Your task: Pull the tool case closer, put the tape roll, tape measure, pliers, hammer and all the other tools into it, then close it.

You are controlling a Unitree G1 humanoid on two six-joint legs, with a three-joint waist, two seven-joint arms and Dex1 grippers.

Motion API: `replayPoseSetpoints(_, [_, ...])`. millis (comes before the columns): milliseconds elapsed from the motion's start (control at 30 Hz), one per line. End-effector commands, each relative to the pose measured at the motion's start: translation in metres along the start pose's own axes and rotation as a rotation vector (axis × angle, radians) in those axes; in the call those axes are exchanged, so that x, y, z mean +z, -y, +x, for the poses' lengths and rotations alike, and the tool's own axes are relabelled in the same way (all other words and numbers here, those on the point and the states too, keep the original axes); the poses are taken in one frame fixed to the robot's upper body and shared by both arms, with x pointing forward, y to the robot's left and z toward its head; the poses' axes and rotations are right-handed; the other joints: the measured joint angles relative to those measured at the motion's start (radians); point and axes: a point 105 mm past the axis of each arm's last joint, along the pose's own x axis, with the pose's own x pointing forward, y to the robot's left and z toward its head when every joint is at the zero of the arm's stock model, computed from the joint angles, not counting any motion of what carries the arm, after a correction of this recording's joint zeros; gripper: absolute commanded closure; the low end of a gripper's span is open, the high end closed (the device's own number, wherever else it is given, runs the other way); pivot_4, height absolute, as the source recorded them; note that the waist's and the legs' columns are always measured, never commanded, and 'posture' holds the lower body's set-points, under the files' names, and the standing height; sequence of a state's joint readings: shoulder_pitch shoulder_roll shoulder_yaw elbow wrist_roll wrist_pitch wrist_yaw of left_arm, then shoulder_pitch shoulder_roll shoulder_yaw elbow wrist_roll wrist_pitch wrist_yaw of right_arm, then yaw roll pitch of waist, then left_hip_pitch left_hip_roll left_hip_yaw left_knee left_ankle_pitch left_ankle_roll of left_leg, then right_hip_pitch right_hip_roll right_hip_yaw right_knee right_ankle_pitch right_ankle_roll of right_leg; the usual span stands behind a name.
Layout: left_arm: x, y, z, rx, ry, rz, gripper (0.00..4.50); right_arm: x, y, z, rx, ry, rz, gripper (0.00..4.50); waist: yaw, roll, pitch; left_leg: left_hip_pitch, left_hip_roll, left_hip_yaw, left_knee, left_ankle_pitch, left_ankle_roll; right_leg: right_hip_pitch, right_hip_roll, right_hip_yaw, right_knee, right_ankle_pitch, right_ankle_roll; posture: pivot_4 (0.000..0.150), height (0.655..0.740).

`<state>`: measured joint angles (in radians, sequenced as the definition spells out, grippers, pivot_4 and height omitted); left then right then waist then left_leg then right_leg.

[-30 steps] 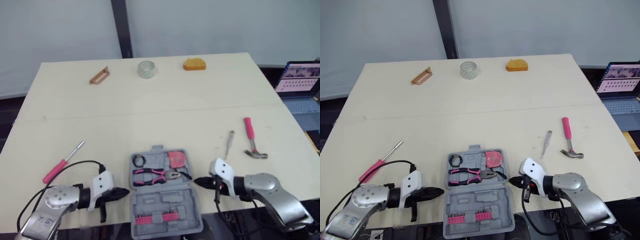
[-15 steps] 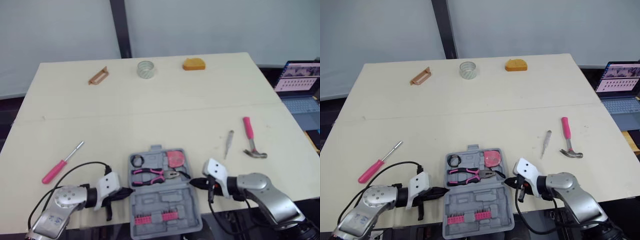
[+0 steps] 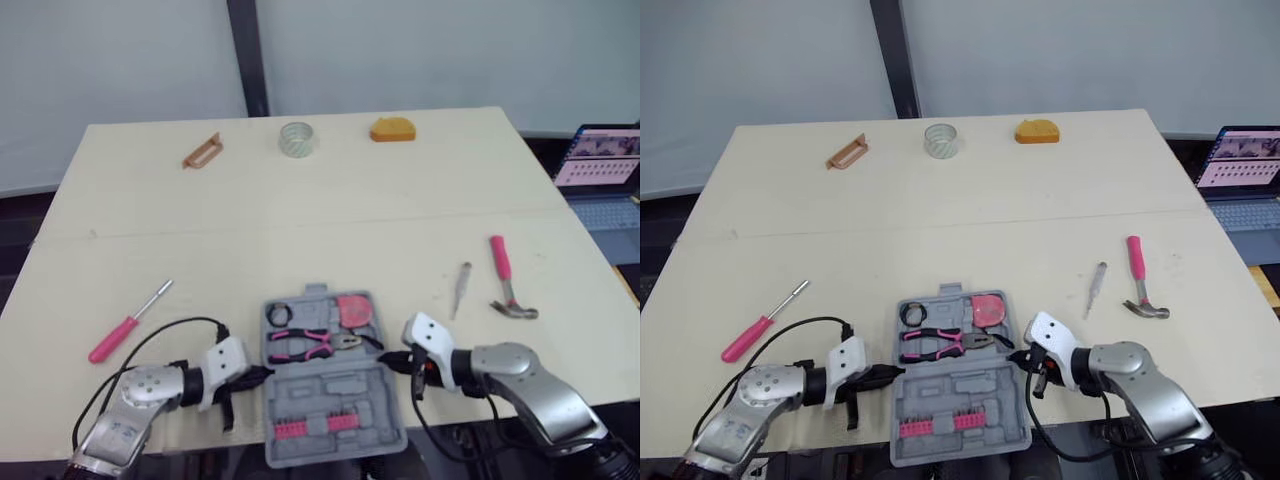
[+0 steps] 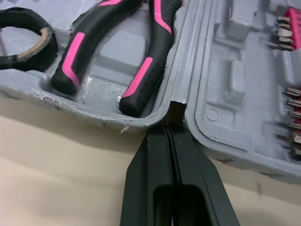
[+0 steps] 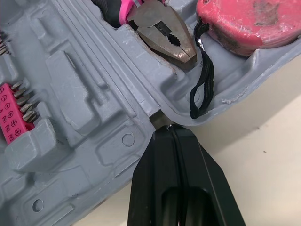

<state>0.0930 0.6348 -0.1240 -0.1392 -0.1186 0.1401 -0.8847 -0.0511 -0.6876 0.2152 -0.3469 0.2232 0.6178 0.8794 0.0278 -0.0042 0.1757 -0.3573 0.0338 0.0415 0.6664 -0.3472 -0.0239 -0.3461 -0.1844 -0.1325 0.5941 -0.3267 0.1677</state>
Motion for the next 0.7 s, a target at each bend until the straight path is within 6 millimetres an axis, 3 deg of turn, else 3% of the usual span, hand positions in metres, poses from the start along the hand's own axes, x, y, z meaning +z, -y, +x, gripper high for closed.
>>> replayPoseSetpoints(33, [0.006,-0.003,0.006,0.014,0.02,0.009,4.49,0.016,-0.002,-0.001,0.004,0.06,-0.027,4.5,-0.002,0.0,0.0,0.0,0.0,0.0,0.0,0.0,0.0,0.0,0.0,0.0,0.0,0.0,0.0,0.15,0.74])
replayPoseSetpoints(700, [0.011,-0.02,0.008,0.096,0.042,0.007,4.49,0.021,0.012,0.007,-0.063,0.074,-0.024,4.5,-0.003,0.0,0.0,0.0,0.0,0.0,0.0,0.0,0.0,0.0,0.0,0.0,0.0,0.0,0.0,0.15,0.74])
